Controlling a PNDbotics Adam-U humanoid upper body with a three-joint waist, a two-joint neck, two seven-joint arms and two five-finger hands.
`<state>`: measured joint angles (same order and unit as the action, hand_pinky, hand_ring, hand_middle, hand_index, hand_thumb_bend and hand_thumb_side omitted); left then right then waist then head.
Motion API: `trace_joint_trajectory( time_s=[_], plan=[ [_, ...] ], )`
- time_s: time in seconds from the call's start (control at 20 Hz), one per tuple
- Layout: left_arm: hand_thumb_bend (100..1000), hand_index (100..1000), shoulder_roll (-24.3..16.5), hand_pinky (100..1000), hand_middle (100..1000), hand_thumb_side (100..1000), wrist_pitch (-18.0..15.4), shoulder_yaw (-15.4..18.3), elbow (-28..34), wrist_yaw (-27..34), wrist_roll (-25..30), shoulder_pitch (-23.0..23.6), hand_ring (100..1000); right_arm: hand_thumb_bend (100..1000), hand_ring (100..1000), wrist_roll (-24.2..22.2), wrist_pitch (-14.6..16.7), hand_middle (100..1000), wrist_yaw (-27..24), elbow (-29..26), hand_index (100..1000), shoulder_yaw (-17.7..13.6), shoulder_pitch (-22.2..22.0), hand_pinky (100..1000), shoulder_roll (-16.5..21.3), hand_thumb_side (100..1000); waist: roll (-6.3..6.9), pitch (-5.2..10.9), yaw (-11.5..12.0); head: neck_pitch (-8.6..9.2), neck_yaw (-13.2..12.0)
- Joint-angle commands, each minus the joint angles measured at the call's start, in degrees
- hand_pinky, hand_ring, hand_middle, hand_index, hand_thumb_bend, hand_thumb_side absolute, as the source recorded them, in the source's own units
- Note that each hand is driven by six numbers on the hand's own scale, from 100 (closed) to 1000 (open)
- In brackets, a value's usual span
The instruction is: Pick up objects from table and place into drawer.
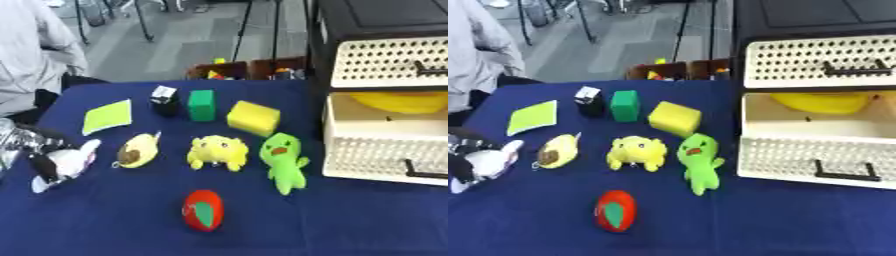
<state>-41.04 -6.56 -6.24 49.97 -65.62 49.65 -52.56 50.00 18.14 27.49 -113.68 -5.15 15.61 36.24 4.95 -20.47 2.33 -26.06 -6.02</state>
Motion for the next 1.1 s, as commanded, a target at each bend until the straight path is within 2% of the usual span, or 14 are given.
trace_joint_trajectory(
  time_s=[0.05,0.15,0.2,0.25,0.4,0.5,0.8,1.1],
  plan=[
    [332,1000,-2.4,673,817,366,-1.0,-0.5,0.5,-1.9,0.1,-0.4,785,100,657,0.6,0.7,567,-0.6,-0.9,807,-0.8,0.5,472,0.6,764,-0.06,1.24,-0.1,0.49,-0.3],
    [329,990,-2.5,629,789,365,-1.4,-0.8,0.7,-2.7,-0.4,0.0,762,100,657,0.8,0.8,567,-0.7,-0.9,807,-1.1,0.5,472,0.6,763,-0.06,1.19,-0.1,0.58,-0.2],
    [320,939,-2.4,615,765,367,-1.5,-0.9,0.7,-2.8,-0.9,0.1,751,100,657,0.9,0.7,567,-0.8,-0.9,807,-1.2,0.4,471,0.6,762,-0.06,1.19,-0.1,0.59,-0.2],
    [314,925,-2.4,610,758,367,-1.5,-0.9,0.8,-2.9,-1.3,0.2,747,100,658,1.0,0.7,567,-0.9,-0.9,807,-1.3,0.4,471,0.5,763,-0.06,1.19,-0.1,0.62,-0.2],
    [287,828,-2.1,496,673,382,-0.9,-0.7,0.6,-2.6,-2.8,0.4,682,100,658,1.0,0.6,567,-0.9,-0.9,806,-1.3,0.3,472,0.3,764,-0.01,1.16,-0.1,0.75,-0.2],
    [256,798,-2.0,441,641,388,-0.3,-0.7,0.4,-2.2,-3.8,0.5,641,100,658,1.0,0.5,566,-0.9,-0.9,807,-1.3,0.3,472,0.2,763,-0.02,1.15,-0.1,0.74,-0.2],
    [151,775,-2.4,386,619,387,1.7,-0.6,1.8,-1.4,-6.5,0.4,610,100,659,0.8,0.5,566,-0.9,-0.9,807,-1.2,-0.1,472,0.1,765,-0.12,1.30,0.0,0.36,-0.1],
    [143,763,-3.3,376,609,307,1.8,-1.1,5.5,-3.4,-6.3,0.6,600,100,659,0.7,0.5,566,-1.1,-0.9,806,-1.1,-0.4,472,0.0,765,-0.08,1.57,0.3,0.18,-0.2]
  ],
)
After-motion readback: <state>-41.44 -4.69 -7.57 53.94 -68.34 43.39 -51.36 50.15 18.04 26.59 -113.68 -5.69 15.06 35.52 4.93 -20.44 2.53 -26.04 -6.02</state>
